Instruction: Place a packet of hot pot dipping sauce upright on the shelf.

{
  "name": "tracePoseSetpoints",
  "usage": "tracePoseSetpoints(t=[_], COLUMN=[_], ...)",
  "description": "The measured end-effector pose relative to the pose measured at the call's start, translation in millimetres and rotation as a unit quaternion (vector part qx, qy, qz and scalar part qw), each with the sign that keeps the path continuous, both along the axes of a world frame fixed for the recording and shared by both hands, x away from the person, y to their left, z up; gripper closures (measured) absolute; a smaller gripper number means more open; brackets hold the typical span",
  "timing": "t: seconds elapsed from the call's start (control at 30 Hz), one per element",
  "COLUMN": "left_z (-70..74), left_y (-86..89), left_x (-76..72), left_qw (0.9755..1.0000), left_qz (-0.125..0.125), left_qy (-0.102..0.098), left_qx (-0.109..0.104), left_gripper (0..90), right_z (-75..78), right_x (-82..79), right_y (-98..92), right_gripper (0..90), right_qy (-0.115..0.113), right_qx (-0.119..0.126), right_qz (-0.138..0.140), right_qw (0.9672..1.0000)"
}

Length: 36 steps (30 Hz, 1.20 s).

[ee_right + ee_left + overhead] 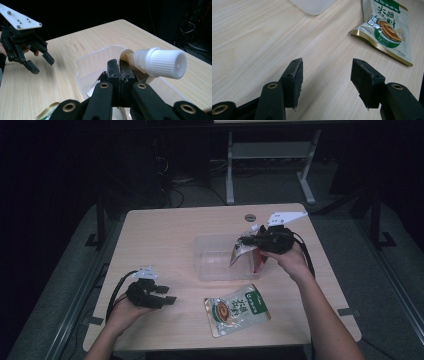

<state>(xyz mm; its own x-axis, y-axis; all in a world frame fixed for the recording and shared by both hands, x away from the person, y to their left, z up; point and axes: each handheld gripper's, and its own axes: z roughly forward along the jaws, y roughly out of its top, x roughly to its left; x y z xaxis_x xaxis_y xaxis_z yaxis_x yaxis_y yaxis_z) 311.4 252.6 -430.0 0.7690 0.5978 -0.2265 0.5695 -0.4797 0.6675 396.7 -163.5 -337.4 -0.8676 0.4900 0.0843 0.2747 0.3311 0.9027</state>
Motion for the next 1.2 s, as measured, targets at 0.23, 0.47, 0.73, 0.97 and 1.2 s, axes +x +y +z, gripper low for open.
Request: tracePoseSetpoints(t=[0.23, 0.47, 0.73, 0.97, 1.2], left_z=[0.6, 0.8, 0.4, 0.0, -0.3], left_y=[0.5, 0.1, 0.0, -1.1, -0.9], left_x=[0.0, -0.5, -0.5, 0.0, 0.7], left_qw=[1.0000, 1.0000, 1.0000, 1.0000, 1.0000], left_qz=[0.003, 0.001, 0.000, 0.000, -0.001], left_qy=[0.002, 0.002, 0.003, 0.002, 0.004], left_qx=[-0.003, -0.003, -0.003, -0.001, 0.001], left_gripper=[42.9, 42.9, 42.9, 42.9, 42.9], right_z=[2.6, 4.4, 11.5, 13.3, 13.6], right_x=[9.4, 20.4, 30.1, 36.9, 39.0], right_y=[12.5, 25.5, 13.3, -4.1, -13.5], right_gripper=[89.4, 89.4, 89.4, 89.5, 89.5], right_qy=[-0.002, 0.003, 0.020, 0.034, 0.043], right_qx=[-0.009, -0.017, -0.039, -0.040, -0.041], right_qz=[0.012, 0.028, 0.057, 0.067, 0.073], right_qw=[0.9999, 0.9995, 0.9974, 0.9964, 0.9956])
